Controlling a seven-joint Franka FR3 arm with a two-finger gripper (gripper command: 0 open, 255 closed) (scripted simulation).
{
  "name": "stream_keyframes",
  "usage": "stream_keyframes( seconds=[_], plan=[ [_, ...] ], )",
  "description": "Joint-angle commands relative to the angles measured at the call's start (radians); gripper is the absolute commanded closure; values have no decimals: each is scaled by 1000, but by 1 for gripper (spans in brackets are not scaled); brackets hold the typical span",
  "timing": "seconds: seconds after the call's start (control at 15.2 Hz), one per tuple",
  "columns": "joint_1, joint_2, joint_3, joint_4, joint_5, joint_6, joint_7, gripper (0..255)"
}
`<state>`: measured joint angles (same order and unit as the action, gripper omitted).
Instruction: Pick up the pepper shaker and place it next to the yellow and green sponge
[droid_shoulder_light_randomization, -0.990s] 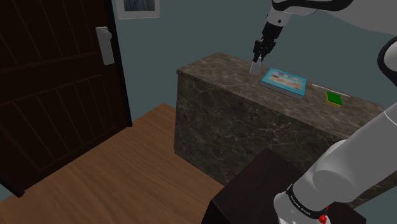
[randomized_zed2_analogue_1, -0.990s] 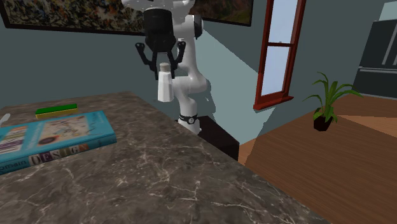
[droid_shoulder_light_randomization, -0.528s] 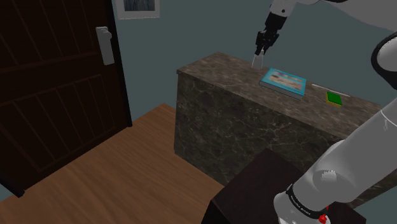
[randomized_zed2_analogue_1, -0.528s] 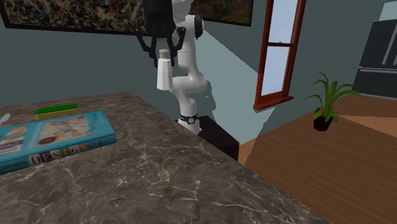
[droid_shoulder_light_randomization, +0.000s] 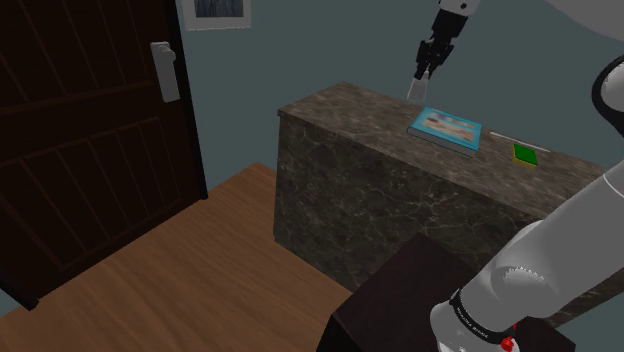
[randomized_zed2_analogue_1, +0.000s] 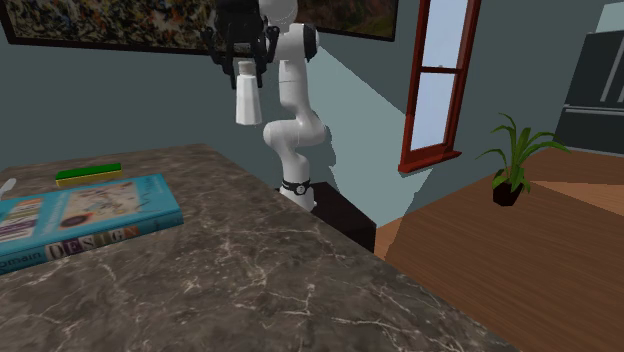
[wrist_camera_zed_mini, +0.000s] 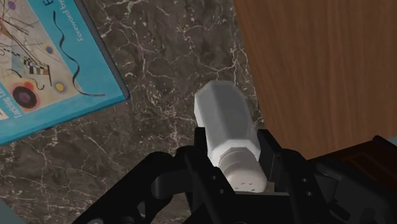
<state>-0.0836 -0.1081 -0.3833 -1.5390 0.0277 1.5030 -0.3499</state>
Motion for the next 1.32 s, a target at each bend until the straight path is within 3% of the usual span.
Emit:
stream_keyframes(
  seconds=[0.0, 0.59, 1.25],
  plan=[
    [-13, -40, -13, -39, -15, 1, -27, 255],
    [-85, -210, -93, -178, -94, -18, -173, 255],
    [-162, -311, -224, -212, -177, -62, -375, 255]
  ],
)
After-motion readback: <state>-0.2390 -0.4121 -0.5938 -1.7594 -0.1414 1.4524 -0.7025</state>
